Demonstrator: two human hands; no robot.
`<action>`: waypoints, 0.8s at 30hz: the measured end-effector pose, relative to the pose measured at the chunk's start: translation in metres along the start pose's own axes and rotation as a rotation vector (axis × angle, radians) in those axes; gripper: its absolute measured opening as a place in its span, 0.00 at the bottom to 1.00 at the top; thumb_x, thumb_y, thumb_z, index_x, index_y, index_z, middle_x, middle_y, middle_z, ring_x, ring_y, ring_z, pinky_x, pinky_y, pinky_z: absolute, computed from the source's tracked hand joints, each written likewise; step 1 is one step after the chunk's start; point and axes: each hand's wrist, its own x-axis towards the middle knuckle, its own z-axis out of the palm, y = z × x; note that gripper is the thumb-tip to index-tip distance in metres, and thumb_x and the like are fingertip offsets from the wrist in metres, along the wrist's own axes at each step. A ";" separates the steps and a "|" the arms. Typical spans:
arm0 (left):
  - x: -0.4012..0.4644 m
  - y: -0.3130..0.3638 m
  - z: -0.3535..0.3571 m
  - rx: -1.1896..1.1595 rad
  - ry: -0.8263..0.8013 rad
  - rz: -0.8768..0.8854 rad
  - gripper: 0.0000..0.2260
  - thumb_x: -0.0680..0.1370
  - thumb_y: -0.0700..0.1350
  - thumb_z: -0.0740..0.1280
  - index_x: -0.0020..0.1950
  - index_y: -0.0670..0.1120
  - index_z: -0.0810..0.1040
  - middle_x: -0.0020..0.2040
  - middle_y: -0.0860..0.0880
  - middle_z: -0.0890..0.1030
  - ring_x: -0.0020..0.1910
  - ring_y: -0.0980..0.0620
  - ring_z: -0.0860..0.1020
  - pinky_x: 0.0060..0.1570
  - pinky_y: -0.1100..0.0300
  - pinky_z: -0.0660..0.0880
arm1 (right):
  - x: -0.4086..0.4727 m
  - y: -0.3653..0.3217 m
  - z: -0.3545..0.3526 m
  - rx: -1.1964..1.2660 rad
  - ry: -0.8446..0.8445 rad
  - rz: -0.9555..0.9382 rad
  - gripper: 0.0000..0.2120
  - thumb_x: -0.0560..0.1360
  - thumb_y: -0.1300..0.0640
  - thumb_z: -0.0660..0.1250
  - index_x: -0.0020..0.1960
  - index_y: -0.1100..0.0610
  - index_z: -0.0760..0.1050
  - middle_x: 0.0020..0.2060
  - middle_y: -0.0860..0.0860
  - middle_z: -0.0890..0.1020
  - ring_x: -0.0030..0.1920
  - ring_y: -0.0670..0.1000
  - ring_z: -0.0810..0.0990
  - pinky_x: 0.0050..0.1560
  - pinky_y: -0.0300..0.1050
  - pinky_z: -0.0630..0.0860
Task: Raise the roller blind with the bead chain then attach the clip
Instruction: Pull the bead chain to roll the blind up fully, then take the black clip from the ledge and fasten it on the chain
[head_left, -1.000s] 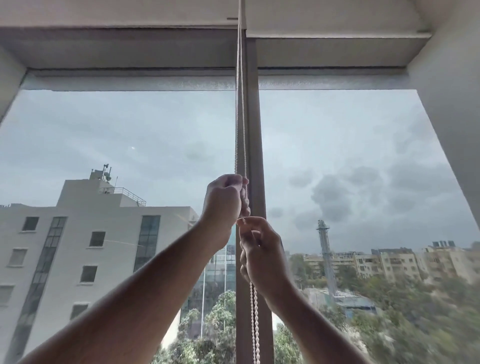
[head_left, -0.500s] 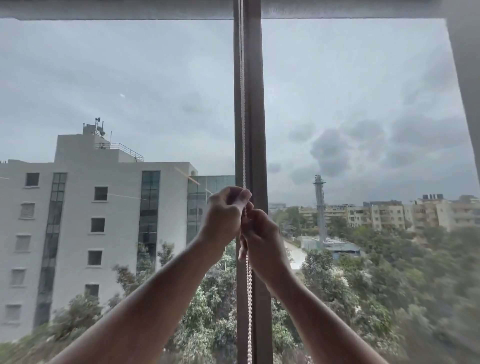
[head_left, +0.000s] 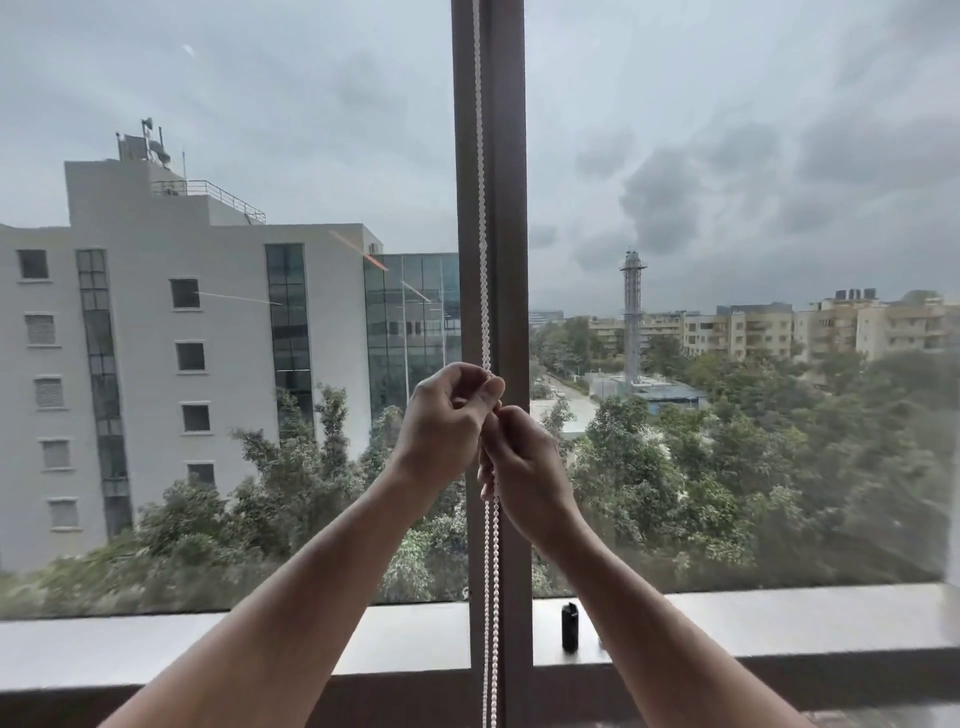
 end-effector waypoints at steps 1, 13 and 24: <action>-0.006 -0.007 0.001 0.011 -0.012 -0.006 0.02 0.77 0.45 0.70 0.44 0.50 0.80 0.38 0.52 0.82 0.38 0.55 0.80 0.44 0.56 0.80 | -0.007 0.007 0.000 -0.007 -0.006 0.013 0.14 0.82 0.55 0.61 0.37 0.52 0.71 0.27 0.49 0.74 0.27 0.49 0.72 0.27 0.54 0.71; -0.102 -0.096 0.019 -0.041 -0.073 -0.218 0.04 0.76 0.44 0.71 0.42 0.51 0.81 0.38 0.52 0.84 0.39 0.53 0.82 0.45 0.53 0.81 | -0.095 0.097 -0.010 -0.115 -0.120 0.186 0.11 0.79 0.53 0.67 0.38 0.49 0.72 0.28 0.39 0.74 0.31 0.41 0.67 0.34 0.42 0.65; -0.184 -0.149 0.047 -0.053 -0.152 -0.362 0.06 0.77 0.45 0.71 0.42 0.54 0.82 0.39 0.52 0.85 0.39 0.48 0.83 0.42 0.55 0.78 | -0.159 0.163 -0.051 -0.073 0.155 0.481 0.06 0.76 0.53 0.69 0.41 0.54 0.80 0.34 0.47 0.82 0.35 0.46 0.78 0.39 0.51 0.78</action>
